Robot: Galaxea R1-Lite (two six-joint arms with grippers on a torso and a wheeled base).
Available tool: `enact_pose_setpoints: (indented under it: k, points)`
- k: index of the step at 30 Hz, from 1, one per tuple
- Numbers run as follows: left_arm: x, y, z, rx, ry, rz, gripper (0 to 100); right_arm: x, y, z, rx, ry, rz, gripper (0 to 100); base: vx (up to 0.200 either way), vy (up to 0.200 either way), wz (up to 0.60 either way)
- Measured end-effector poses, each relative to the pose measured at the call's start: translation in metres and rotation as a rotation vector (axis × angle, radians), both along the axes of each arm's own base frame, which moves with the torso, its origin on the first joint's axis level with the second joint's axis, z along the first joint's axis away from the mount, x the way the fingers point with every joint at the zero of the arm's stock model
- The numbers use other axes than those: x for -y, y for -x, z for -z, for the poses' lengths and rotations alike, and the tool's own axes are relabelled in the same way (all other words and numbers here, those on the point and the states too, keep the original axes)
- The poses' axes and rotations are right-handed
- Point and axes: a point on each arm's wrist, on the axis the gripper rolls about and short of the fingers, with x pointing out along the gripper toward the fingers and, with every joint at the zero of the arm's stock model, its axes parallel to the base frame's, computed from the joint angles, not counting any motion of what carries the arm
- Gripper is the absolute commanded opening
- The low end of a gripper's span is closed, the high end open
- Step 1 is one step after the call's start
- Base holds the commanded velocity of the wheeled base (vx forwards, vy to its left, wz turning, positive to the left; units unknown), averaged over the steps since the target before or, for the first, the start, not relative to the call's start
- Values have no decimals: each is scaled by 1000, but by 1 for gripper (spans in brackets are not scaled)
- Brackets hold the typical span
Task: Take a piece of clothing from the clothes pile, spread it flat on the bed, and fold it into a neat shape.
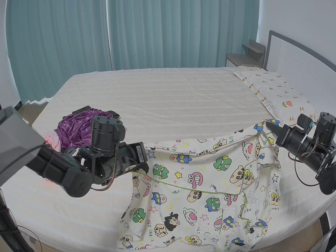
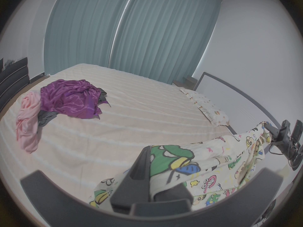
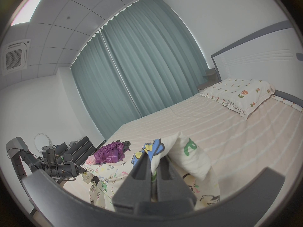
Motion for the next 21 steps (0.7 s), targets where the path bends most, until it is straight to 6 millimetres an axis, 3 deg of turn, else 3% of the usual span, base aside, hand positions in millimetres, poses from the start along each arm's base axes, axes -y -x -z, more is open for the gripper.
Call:
enact_pose_setpoints:
  k: [6, 7, 10, 11, 21]
  points:
    - [13, -37, 36, -37, -23, -21, 0, 0, -32, 33, -54, 9, 21, 0, 0, 0, 0]
    - [14, -44, 44, -44, -26, -26, 100, 1, -37, 39, -65, 11, 25, 0, 0, 0, 0]
    - [16, -58, 61, -59, -32, -41, 100, 3, -51, 53, -89, 14, 37, 0, 0, 0, 0]
    - [17, -60, 64, -61, -33, -44, 100, 3, -53, 55, -93, 14, 40, 100, 0, 0, 0]
    - [18, -99, 99, -39, -34, -174, 100, 8, -94, 96, -148, 18, 104, 100, 0, 0, 0]
